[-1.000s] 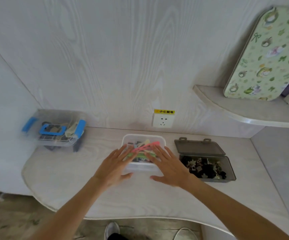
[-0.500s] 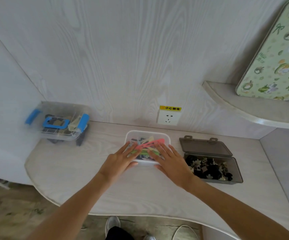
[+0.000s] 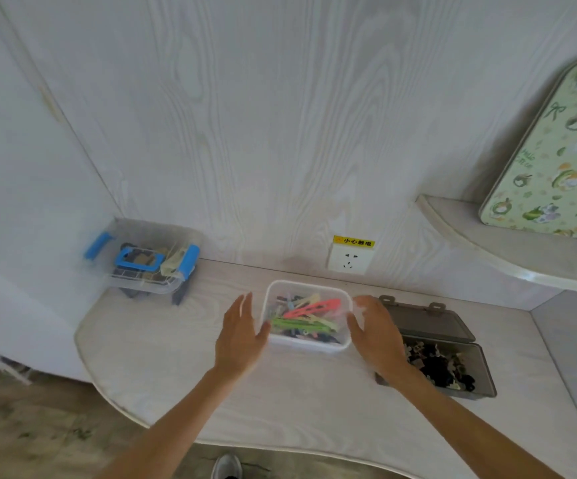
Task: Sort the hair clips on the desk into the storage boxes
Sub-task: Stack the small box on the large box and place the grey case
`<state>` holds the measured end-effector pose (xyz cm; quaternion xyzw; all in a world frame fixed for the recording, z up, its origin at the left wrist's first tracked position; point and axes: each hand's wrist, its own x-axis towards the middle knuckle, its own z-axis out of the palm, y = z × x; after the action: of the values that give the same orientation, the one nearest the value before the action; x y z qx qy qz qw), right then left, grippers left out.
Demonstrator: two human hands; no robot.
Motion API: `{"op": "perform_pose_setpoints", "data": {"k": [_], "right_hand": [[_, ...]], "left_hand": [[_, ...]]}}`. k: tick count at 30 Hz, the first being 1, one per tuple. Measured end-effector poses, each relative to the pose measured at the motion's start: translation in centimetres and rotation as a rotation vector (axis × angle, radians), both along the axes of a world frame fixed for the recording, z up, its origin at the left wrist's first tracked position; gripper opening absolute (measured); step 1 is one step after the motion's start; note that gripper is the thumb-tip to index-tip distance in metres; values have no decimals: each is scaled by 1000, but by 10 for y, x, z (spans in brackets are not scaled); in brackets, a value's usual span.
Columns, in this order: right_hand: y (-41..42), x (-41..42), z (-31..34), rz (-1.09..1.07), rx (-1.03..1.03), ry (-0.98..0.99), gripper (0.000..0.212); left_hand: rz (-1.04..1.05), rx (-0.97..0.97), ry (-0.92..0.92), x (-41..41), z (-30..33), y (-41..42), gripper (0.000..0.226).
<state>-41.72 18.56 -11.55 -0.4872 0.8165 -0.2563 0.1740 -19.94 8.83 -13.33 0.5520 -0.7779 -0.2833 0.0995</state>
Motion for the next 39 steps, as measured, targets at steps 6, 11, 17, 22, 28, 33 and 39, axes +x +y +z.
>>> {"op": "perform_pose_setpoints", "data": {"k": [6,11,17,22,28,33,39], "right_hand": [[-14,6,34,-159,519,-632,34],[-24,18,71,-112,417,-723,27],[-102,74,116,67,146,-887,24],[-177,135,106,132,92,-994,20],[-219,179,80,152,128,-1003,25],[-240,208,68,140,115,-939,27],[-246,238,60,101,61,-864,26]], "left_hand": [[264,569,274,-12,26,-1,45],[288,513,388,24,74,-13,23],[500,350,723,97,127,-64,16],[720,297,794,136,142,-116,28],[836,358,809,153,119,-158,36],[1125,199,962,167,90,-166,14],[1241,424,1113,176,93,-171,40]]}}
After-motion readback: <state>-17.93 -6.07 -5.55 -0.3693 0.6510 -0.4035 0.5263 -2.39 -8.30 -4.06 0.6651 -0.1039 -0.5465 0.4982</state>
